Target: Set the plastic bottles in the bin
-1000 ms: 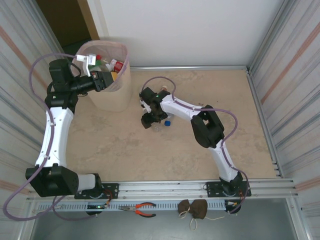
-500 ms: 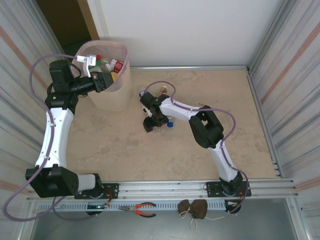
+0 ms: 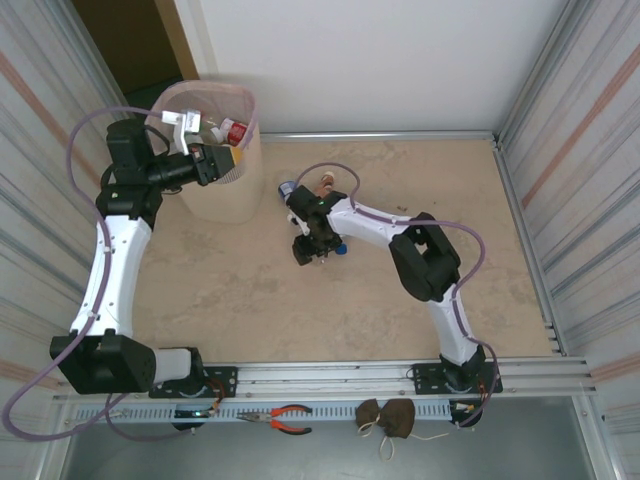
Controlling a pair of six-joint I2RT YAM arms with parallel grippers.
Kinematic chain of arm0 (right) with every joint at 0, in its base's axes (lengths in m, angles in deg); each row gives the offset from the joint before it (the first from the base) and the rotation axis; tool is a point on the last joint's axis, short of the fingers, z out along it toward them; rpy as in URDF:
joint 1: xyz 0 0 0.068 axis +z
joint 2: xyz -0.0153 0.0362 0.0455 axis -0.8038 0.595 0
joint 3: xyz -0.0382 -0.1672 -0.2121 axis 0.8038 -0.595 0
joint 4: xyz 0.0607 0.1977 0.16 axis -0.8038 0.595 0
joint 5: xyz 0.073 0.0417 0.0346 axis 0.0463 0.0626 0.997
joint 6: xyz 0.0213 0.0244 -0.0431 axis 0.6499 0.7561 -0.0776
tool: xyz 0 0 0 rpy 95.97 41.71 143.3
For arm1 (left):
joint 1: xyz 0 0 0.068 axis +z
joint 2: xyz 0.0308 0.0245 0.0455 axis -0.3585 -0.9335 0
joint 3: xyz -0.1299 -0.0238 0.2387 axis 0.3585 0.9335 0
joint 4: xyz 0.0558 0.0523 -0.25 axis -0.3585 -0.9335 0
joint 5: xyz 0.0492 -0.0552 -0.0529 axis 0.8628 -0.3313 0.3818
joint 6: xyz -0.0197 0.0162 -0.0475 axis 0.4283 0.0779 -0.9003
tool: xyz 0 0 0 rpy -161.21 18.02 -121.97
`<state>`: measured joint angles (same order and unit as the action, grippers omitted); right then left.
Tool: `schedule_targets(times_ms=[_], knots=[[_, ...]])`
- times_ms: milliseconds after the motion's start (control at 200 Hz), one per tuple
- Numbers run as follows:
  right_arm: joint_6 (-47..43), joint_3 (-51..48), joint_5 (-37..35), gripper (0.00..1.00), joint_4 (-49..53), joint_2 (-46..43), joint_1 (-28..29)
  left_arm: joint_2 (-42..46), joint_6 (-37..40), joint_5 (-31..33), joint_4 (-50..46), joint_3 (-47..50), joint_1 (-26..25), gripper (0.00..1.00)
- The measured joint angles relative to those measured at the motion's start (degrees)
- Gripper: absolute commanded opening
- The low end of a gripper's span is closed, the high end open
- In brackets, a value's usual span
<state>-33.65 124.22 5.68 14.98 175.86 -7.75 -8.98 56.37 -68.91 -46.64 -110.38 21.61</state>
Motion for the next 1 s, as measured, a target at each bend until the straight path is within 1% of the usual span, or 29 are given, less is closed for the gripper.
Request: schedule_targets(times_ms=[190, 386, 556, 782, 1002], knots=[[0.0, -6.1, 1.2, 0.60, -4.6, -11.5, 0.0, 0.0, -1.2, 0.6, 1.3, 0.0, -1.3, 0.41], [-0.5, -13.9, 3.2, 0.56, -13.2, -25.7, 0.0, 0.0, -2.5, 1.3, 2.1, -0.1, -3.7, 0.50], [-2.9, -21.2, 4.4, 0.55, -21.6, -35.5, 0.1, -0.6, -2.9, 1.7, 2.0, -2.5, -7.0, 0.59], [-9.5, -27.8, 4.7, 0.52, -31.0, -43.3, 1.6, -3.6, -1.9, 2.7, 0.1, -9.3, -12.2, 0.66], [-13.0, -29.5, 4.5, 0.53, -36.1, -46.9, 2.3, -6.6, 0.6, 5.9, -5.5, -14.7, -17.8, 0.67]])
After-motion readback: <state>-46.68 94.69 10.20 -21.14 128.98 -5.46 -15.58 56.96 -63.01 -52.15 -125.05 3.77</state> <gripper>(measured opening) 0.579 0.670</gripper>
